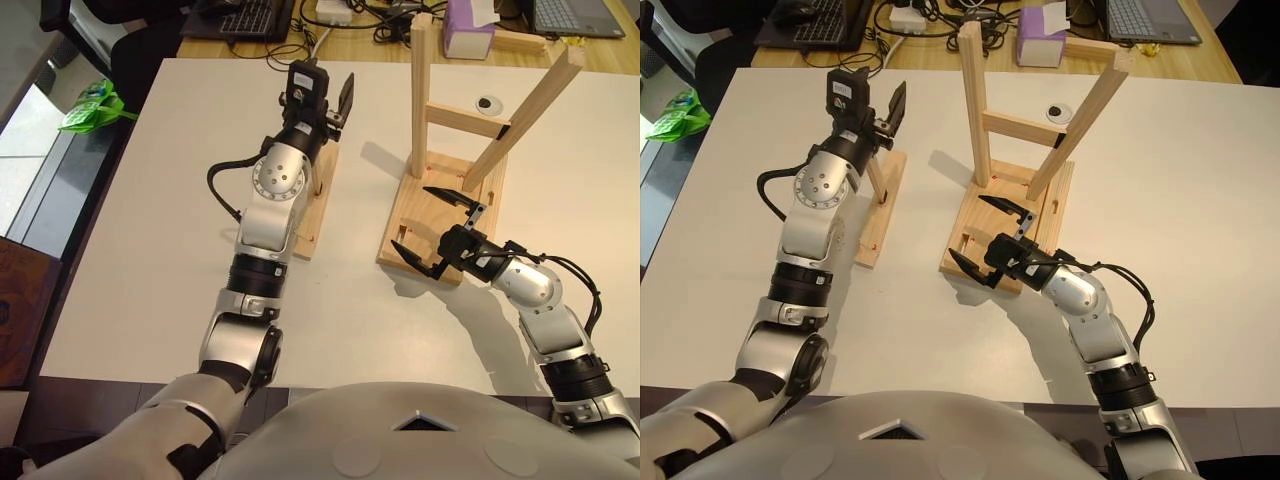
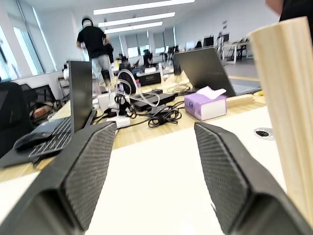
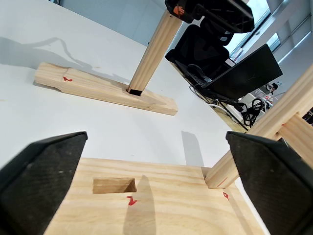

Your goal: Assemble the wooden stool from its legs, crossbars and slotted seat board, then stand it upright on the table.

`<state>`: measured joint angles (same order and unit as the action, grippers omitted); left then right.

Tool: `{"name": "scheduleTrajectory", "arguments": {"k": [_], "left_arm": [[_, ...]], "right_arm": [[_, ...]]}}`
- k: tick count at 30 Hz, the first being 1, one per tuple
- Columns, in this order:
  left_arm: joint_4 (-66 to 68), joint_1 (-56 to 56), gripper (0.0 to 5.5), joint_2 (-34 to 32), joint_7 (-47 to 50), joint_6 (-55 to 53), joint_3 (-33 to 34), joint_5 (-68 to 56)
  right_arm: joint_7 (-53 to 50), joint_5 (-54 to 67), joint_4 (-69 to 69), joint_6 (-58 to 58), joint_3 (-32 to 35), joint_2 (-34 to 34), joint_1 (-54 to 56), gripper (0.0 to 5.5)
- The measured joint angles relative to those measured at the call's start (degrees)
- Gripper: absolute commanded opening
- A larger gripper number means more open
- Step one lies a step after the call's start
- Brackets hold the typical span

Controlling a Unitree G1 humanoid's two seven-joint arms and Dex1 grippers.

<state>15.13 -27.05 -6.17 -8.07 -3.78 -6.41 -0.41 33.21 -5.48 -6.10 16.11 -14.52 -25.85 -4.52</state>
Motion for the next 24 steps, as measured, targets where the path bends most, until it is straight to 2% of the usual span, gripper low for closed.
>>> {"name": "scheduleTrajectory", "arguments": {"k": [3, 6, 12, 16, 22, 24], "left_arm": [[4.57, -0.62, 2.95, 0.0, -0.42, 5.49, -0.43, 0.69], [5.4, -1.46, 2.95, 0.04, -1.24, 4.92, -0.22, 0.6], [-9.93, -2.59, 2.95, -1.36, -1.78, -12.99, 3.68, -2.57], [-21.78, -12.7, 2.95, -2.92, -1.74, -21.26, 7.44, -5.97], [-26.75, -19.99, 2.95, -2.74, -1.15, -27.56, 9.28, -8.96], [-21.51, -16.96, 2.95, -2.23, -1.58, -26.35, 7.93, -8.68]], "right_arm": [[0.39, 0.01, -0.08, -0.01, 0.01, -0.03, 0.02, 5.4], [0.88, 0.01, -0.12, -0.09, 0.01, -0.03, 0.04, 5.4], [0.54, -0.08, -0.1, -0.26, 0.05, 0.12, 0.11, 5.4], [-0.19, -0.17, -0.12, -0.3, 0.04, 0.3, 0.07, 5.4], [-0.34, -0.53, -0.12, -0.32, -0.04, 0.51, -0.04, 5.4], [-0.47, -0.55, -0.16, -0.39, -0.05, 0.54, -0.15, 5.4]]}}
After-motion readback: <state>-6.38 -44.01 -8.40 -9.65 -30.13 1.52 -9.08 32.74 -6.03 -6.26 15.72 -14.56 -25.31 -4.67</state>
